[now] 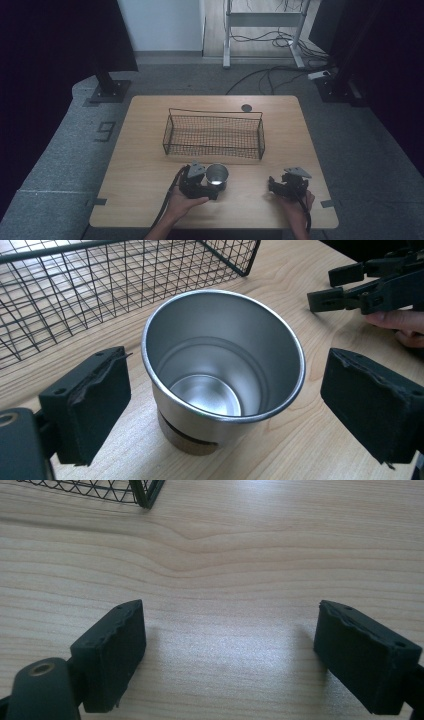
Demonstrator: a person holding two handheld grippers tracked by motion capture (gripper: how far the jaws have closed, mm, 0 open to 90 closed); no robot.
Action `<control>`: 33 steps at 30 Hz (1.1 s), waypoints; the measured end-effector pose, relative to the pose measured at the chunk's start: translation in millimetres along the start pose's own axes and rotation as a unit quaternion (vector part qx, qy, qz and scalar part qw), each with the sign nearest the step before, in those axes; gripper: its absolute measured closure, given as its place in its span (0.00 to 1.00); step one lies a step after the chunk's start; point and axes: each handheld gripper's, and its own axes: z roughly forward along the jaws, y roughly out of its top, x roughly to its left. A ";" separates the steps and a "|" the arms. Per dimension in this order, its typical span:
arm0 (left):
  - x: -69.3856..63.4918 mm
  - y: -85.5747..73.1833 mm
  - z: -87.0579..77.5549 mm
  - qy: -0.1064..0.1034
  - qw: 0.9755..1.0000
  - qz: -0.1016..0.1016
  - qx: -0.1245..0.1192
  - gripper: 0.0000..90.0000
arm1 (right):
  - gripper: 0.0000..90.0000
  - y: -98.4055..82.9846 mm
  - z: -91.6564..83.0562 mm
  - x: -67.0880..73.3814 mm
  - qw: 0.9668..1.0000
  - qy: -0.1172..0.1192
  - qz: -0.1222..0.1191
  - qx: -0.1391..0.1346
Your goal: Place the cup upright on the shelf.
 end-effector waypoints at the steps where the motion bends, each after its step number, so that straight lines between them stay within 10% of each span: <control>1: -0.5 -0.2 2.9 0.000 1.000 0.000 0.002 0.07 | 0.15 0.0 0.1 -0.1 1.000 0.000 -0.001 -0.001; 21: -5.6 -0.7 33.9 0.028 0.999 0.018 0.007 0.14 | 0.15 0.0 0.1 -0.1 1.000 0.000 -0.001 0.000; 33: -4.0 0.2 25.2 0.027 0.999 0.032 -0.016 0.17 | 0.15 0.0 0.0 0.0 1.000 0.000 0.000 0.000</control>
